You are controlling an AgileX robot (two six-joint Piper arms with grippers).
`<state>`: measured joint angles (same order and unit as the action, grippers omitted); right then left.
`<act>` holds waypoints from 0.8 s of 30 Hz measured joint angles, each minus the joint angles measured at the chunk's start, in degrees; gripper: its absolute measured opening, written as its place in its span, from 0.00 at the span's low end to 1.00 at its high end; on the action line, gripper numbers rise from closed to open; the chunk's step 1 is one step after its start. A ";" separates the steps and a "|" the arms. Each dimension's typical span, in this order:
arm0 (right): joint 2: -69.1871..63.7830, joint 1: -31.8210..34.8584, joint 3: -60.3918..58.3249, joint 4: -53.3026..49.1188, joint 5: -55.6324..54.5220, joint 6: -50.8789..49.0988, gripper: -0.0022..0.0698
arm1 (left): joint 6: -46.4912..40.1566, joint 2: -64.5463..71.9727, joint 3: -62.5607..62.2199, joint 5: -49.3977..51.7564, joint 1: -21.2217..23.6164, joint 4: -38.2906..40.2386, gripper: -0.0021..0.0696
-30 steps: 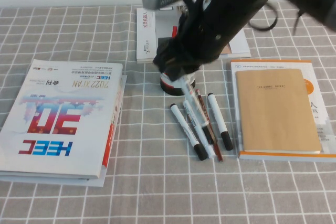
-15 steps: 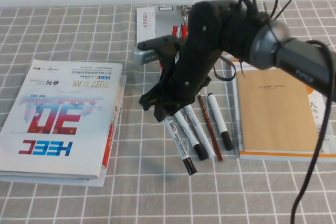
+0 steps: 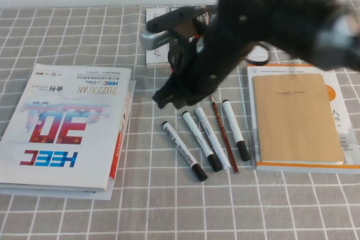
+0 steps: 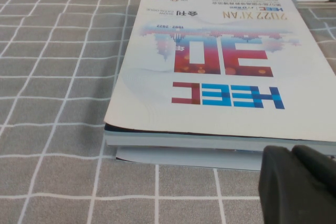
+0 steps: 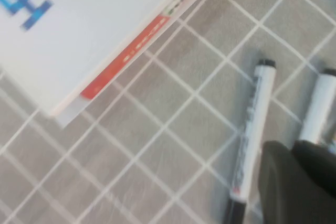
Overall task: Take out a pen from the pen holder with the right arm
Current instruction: 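Take a marker out of the pen holder and lay it on the table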
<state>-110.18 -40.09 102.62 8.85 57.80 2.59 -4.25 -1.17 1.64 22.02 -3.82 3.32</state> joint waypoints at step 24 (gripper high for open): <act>59.01 -0.42 -50.26 -10.46 -5.47 -8.58 0.01 | 0.00 0.00 0.00 0.00 0.00 0.00 0.02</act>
<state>-51.18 -40.52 52.35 -1.62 52.33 -5.99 -4.25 -1.17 1.64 22.02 -3.82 3.32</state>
